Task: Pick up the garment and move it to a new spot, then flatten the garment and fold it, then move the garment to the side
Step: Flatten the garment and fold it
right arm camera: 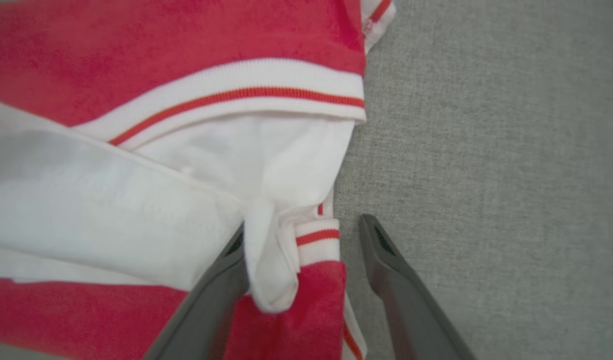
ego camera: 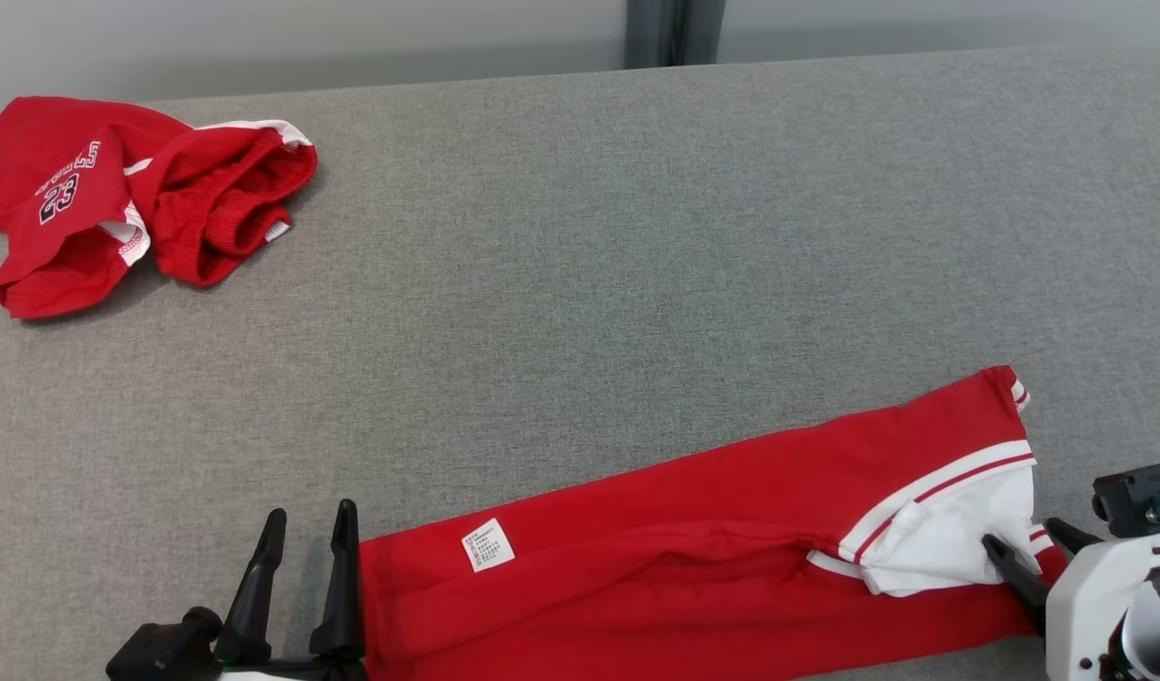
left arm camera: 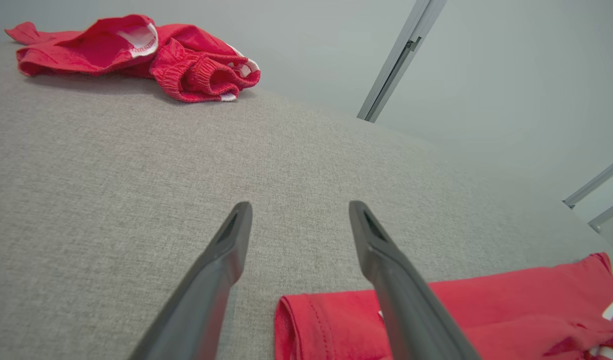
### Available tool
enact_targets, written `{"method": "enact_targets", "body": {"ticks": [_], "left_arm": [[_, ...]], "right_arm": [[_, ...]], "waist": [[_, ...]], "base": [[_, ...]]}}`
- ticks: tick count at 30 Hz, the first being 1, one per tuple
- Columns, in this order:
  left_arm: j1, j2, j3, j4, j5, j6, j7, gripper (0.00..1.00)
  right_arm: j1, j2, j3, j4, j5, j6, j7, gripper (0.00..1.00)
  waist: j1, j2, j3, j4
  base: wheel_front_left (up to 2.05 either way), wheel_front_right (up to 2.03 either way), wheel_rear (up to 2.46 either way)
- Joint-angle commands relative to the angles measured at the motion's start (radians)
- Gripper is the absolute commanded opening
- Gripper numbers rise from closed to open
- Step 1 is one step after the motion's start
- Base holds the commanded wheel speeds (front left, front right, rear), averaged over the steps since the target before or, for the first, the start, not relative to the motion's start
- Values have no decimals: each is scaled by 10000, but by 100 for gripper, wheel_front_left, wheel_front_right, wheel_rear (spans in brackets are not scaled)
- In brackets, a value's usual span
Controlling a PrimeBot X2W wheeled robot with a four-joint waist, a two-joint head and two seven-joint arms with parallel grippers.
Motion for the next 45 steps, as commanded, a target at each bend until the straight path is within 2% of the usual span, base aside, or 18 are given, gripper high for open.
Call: {"method": "enact_targets", "body": {"ticks": [1,5,6,7,8,9,13,17,23,27,31,35,38,41,45], "left_arm": [[-110,-135,161,28,208,-164,-40,100],[42,-521,645,196,760,-636,-42,100],[54,-593,755,251,874,-769,-43,100],[56,-656,878,302,954,-871,-43,100],[74,-727,988,366,1017,-976,-43,100],[106,-783,1076,456,1108,-1093,-43,100],[120,-972,1336,700,1393,-1460,-44,100],[195,-1126,1517,918,1554,-1687,-45,100],[443,-1274,1782,1259,1708,-1876,-45,100],[657,-1336,1952,1380,1703,-1925,-45,100],[927,-1361,1883,1451,1592,-1925,-46,100],[979,-1364,1691,1511,1489,-1853,-46,100],[882,-1356,1609,1581,1468,-1784,-46,100],[796,-1362,1555,1700,1486,-1759,-46,100],[627,-1357,1349,1882,1522,-1745,-46,100]], "right_arm": [[-44,60,347,292,218,5,175,100],[-423,95,1196,833,1062,37,290,100],[-559,98,1402,975,1274,38,280,90],[-710,106,1622,1086,1495,38,220,44],[-867,110,1866,1174,1738,43,141,10],[-1006,105,2063,1284,2024,49,23,0],[-1516,-402,2048,1891,2916,-1,-595,0],[-1715,-1236,1565,2510,3581,-34,-1000,0],[-1367,-2430,330,3156,4189,-1,-1100,0],[-899,-2809,-356,2802,4344,2,-1379,0],[-350,-2633,7,1091,4503,2,-1370,0],[0,-2175,1350,-1250,4304,2,-941,0],[142,-1567,2541,-2478,4144,2,-518,0],[-127,-866,3659,-2884,3894,3,-291,0],[-595,167,4684,-2297,3463,3,-270,0]], "waist": [[0,0,19,27],[0,0,12,15],[0,0,5,-1],[0,0,-6,-22],[0,0,-34,-45],[0,0,-79,-73],[0,0,-247,-131],[0,0,-592,-162],[0,0,-1268,-240],[0,0,-1698,-318],[0,0,-2046,-476],[0,0,-2228,-619],[0,0,-2269,-649],[0,0,-2236,-673],[0,0,-2134,-570]], "base": [[0,0,0],[0,0,0],[0,0,0],[0,0,0],[0,0,0],[0,0,0],[0,0,0],[0,0,0],[0,0,0],[0,0,0],[0,0,0],[0,0,0],[0,0,0],[0,0,0],[0,0,0]]}}
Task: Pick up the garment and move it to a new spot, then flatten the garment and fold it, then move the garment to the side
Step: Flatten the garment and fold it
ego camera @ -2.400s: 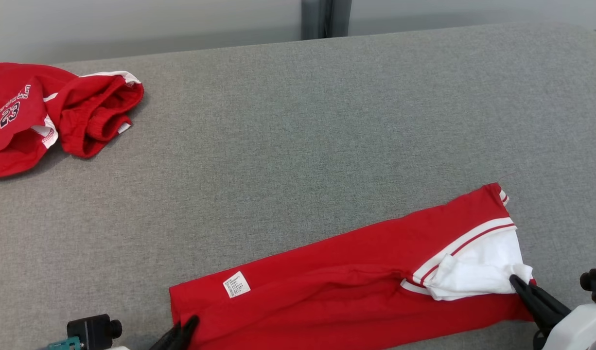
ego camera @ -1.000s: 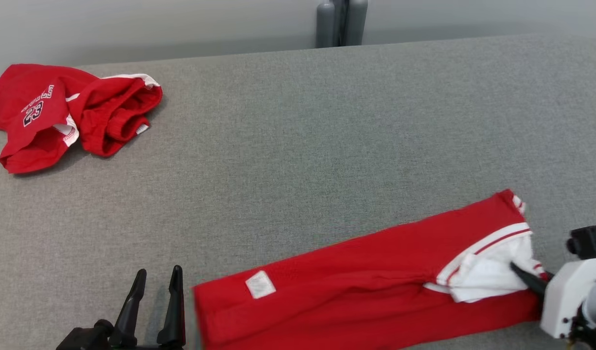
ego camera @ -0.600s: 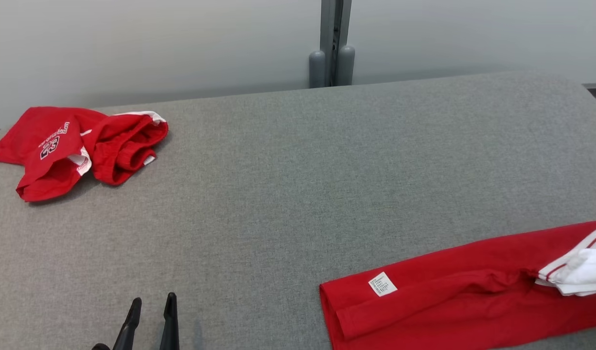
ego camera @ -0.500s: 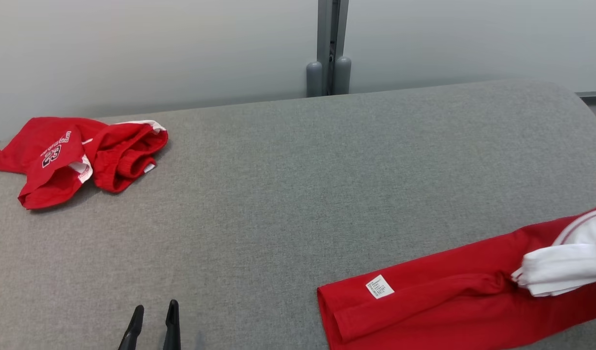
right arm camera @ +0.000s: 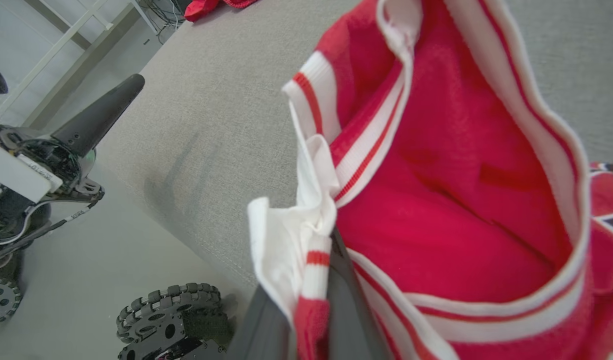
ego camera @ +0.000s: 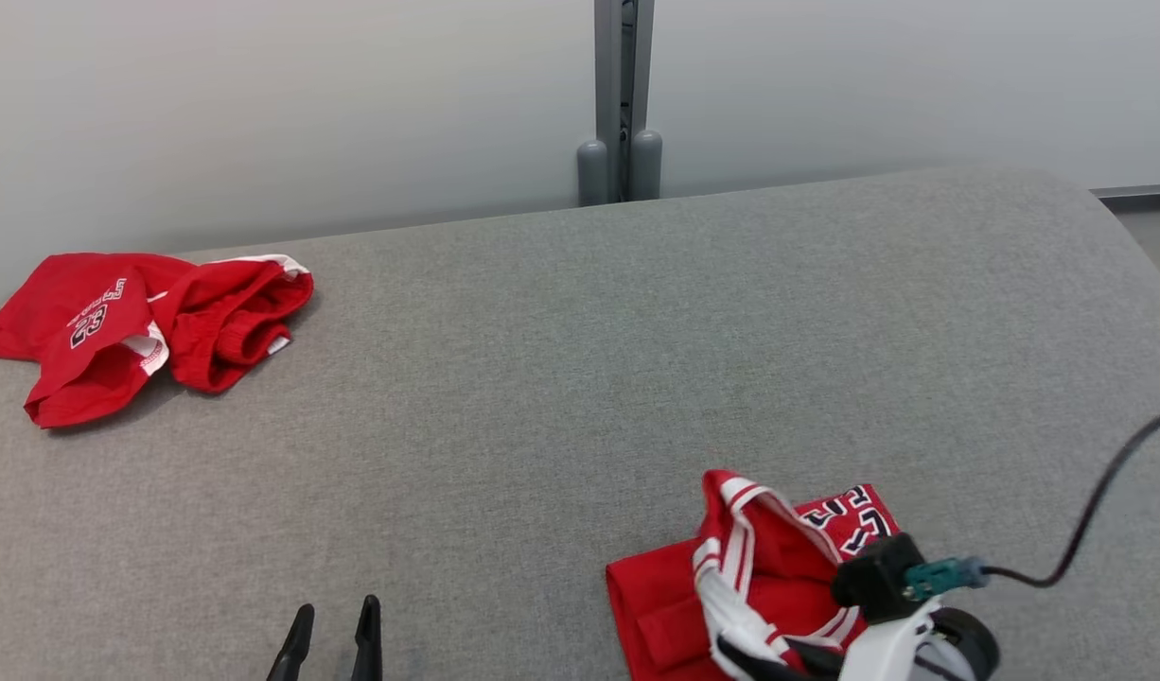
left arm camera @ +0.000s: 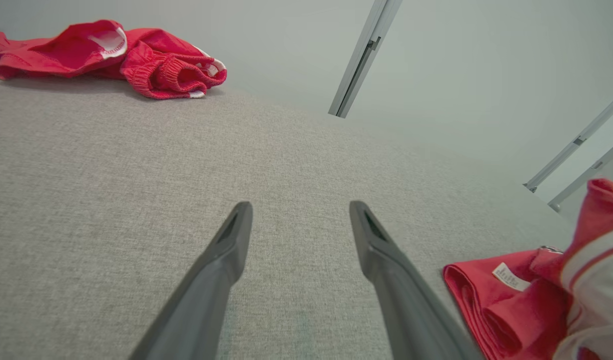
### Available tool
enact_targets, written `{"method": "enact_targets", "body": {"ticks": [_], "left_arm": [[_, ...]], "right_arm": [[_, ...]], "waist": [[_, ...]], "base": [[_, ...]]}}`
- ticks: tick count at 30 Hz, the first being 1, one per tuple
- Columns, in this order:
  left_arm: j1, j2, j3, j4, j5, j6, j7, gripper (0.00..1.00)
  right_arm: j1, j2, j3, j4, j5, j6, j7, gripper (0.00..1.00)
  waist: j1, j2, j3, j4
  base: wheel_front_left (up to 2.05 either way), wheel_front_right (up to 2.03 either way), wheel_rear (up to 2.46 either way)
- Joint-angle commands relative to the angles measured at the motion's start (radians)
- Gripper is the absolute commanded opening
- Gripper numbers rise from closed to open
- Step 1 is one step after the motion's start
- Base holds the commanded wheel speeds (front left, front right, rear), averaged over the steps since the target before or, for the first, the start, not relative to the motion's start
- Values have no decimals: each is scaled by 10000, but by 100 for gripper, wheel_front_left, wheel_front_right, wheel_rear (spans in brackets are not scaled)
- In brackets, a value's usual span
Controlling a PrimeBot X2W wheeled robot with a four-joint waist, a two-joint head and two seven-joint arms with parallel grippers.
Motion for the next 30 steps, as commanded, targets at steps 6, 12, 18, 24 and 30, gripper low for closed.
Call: {"method": "enact_targets", "body": {"ticks": [6,12,18,24,30], "left_arm": [[-323,43,-126,195,-177,86,-44,100],[-356,39,-68,304,-233,107,-44,100],[-278,42,11,369,-270,102,-44,100],[34,35,330,204,-318,180,-43,100],[193,40,330,-44,-390,253,-43,100]], "right_arm": [[-577,748,792,1308,-737,5,-240,0],[-962,1130,1060,2211,-1085,5,-600,0],[-880,1226,558,2180,-1308,5,-1354,100],[135,545,-609,-115,-889,4,-1955,100],[1416,153,-3648,-1131,-2233,4,-2917,100]], "waist": [[0,0,176,424],[0,0,255,680],[0,0,157,724],[0,0,-162,588],[0,0,-402,360]], "base": [[0,0,0],[0,0,0],[0,0,0],[0,0,0],[0,0,0]]}}
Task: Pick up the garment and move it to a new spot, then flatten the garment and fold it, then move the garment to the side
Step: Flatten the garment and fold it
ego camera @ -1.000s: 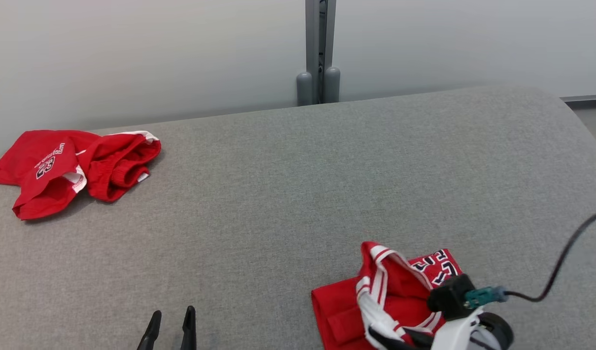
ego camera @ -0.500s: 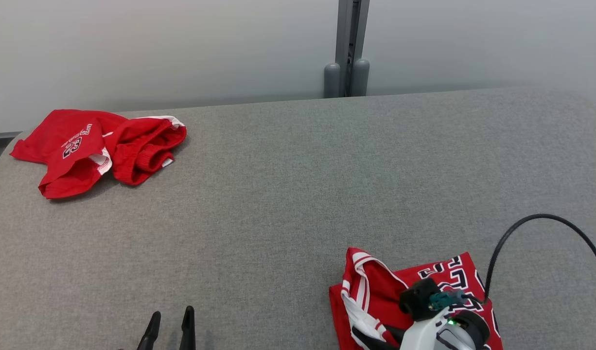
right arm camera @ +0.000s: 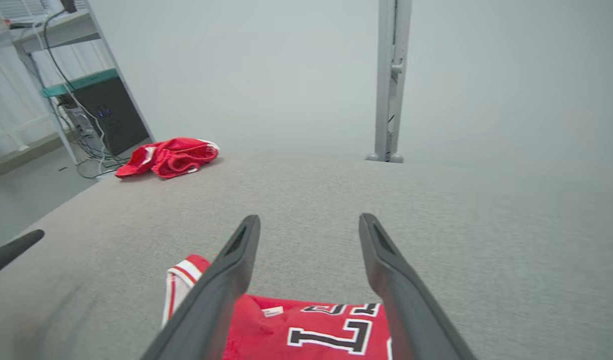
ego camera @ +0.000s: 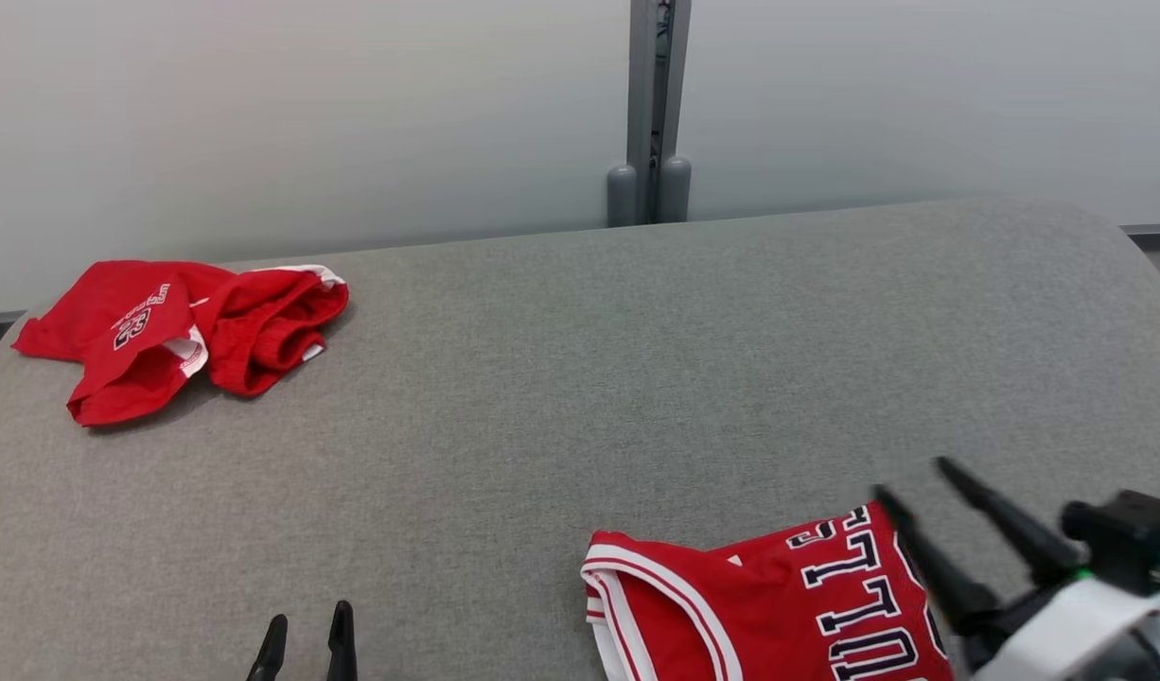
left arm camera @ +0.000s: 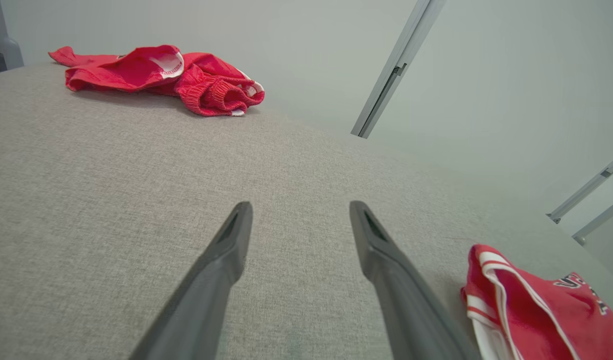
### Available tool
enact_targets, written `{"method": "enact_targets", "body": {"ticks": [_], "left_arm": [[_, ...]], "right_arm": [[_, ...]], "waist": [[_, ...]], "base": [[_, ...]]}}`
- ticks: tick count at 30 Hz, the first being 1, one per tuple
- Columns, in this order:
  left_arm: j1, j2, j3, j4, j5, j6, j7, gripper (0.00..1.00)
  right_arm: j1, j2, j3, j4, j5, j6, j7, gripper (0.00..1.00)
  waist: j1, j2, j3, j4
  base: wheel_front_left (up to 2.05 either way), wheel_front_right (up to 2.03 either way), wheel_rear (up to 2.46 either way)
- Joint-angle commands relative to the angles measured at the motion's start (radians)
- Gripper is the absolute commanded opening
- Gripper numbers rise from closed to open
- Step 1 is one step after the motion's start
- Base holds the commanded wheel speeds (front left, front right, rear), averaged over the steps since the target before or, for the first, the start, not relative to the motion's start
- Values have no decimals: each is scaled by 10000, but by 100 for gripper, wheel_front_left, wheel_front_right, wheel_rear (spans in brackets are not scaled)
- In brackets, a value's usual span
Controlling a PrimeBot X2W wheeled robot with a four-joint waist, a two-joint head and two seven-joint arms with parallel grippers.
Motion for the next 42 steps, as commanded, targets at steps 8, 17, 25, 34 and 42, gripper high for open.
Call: {"method": "enact_targets", "body": {"ticks": [8,17,25,34,42], "left_arm": [[-20,38,-243,-115,-78,98,-43,100],[-158,44,-274,-22,163,-3,-43,100],[-477,41,-390,107,317,-103,-41,100],[-743,39,-334,284,387,-197,-43,100],[-579,39,-421,239,160,-83,-41,100]], "right_arm": [[1266,385,-1438,1181,-2366,2,-1313,0],[743,1488,-74,3605,-2755,0,-2065,0],[-900,2373,794,6183,-2924,2,-2031,0],[-2518,3189,1519,8353,-3217,2,-1935,0],[-2925,3441,2922,8634,-3243,5,-2238,0]], "waist": [[0,0,-133,-65],[0,0,84,97],[0,0,449,444],[0,0,684,810],[0,0,629,1047]], "base": [[0,0,0],[0,0,0],[0,0,0],[0,0,0],[0,0,0]]}}
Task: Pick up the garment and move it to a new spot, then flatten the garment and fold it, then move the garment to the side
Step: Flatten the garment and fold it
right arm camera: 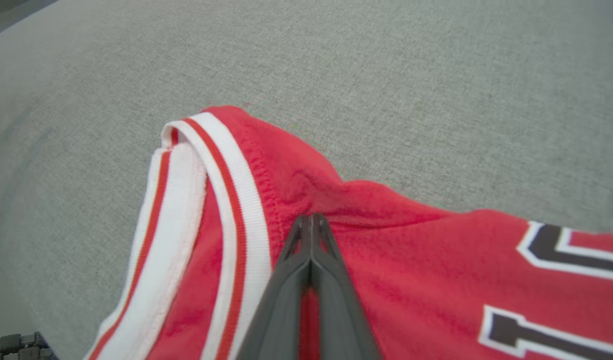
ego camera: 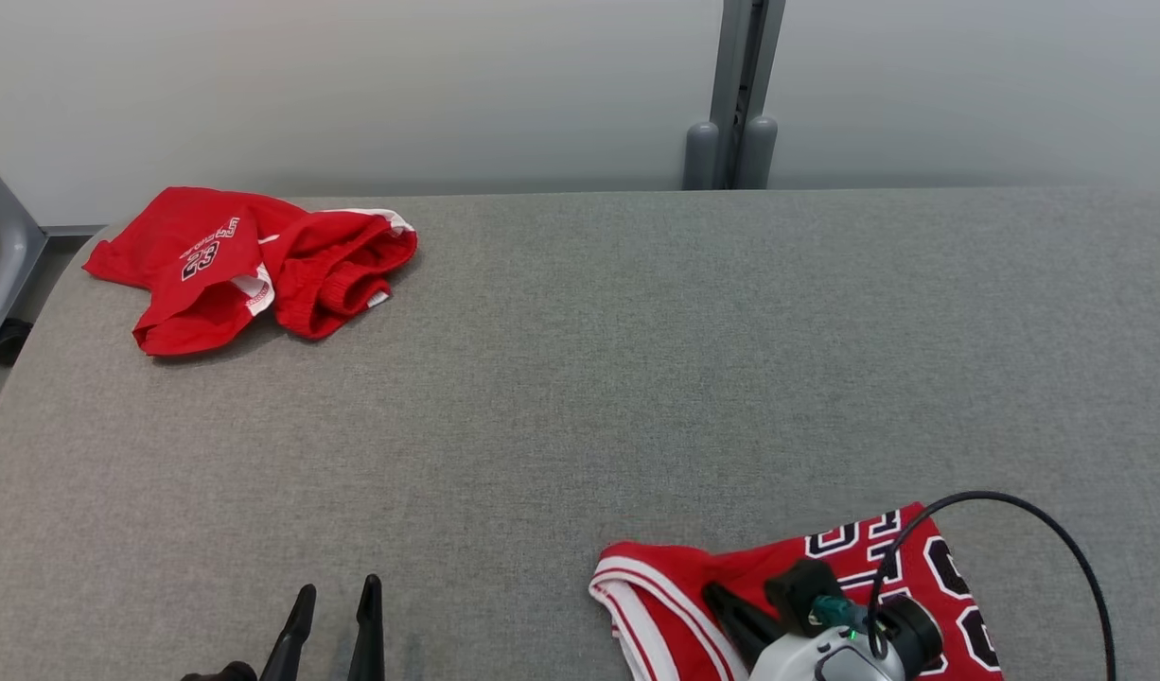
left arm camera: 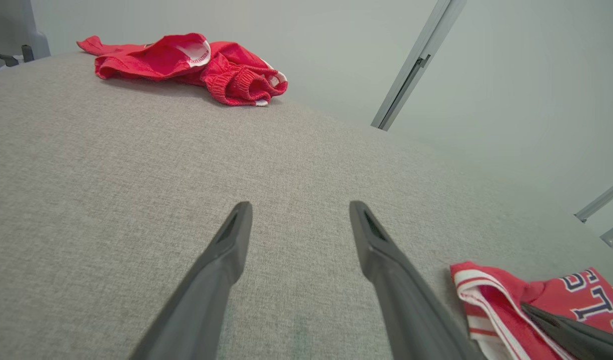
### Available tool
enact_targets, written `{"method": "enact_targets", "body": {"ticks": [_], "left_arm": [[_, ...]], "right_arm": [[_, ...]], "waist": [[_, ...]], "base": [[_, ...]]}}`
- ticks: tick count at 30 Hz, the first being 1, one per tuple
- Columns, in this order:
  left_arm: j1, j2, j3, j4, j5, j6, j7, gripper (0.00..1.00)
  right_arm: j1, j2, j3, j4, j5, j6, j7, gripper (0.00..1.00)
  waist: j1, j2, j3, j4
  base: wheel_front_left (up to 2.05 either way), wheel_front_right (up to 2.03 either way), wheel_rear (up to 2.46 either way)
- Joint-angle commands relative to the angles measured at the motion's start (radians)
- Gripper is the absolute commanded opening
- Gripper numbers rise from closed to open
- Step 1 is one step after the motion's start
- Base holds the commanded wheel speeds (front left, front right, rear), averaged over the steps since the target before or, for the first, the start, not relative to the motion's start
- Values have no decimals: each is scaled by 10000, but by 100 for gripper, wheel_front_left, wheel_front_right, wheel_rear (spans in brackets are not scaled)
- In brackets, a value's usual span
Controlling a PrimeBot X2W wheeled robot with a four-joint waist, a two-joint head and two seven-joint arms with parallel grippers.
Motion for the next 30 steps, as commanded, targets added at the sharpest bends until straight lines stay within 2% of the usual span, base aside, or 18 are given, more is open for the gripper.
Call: {"method": "enact_targets", "body": {"ticks": [1,7,12,13,14,15,18,24,27,30], "left_arm": [[57,39,19,-38,-105,37,-43,100],[183,39,162,-136,-192,97,-43,100],[480,38,460,-304,-196,84,-41,100],[617,39,615,-429,-164,56,-43,100],[693,42,723,-505,-143,42,-41,100],[756,38,819,-605,-96,31,-41,100],[911,38,1185,-937,159,3,-41,100],[1104,31,1668,-1315,882,16,-31,100],[1162,39,1804,-1255,1074,-57,-31,100],[1156,36,1832,-1140,1197,-162,-31,100]], "right_arm": [[-42,43,285,-56,70,9,-114,0],[77,23,559,-804,112,4,-627,0],[636,-512,-479,-2409,-166,4,-1019,0],[1041,-809,-1253,-3263,-415,4,-1160,23],[1290,-950,-1713,-3702,-531,4,-1239,50],[1556,-1027,-2229,-4098,-569,4,-1334,100],[2205,-1454,-3780,-4995,-1341,4,-1579,100],[3147,-1224,-6088,-5655,-2162,4,-1708,100],[3513,-1045,-6479,-5684,-2325,5,-1704,100],[3797,-895,-6442,-5443,-2353,4,-1706,100]], "waist": [[0,0,-22,11],[0,0,-174,-138],[0,0,-468,-575],[0,0,-628,-783],[0,0,-669,-886],[0,0,-696,-986],[0,0,-735,-1250],[0,0,-778,-1462],[0,0,-814,-1407],[0,0,-865,-1282]], "base": [[0,0,0],[0,0,0],[0,0,0],[0,0,0],[0,0,0],[0,0,0],[0,0,0],[0,0,0],[0,0,0],[0,0,0]]}}
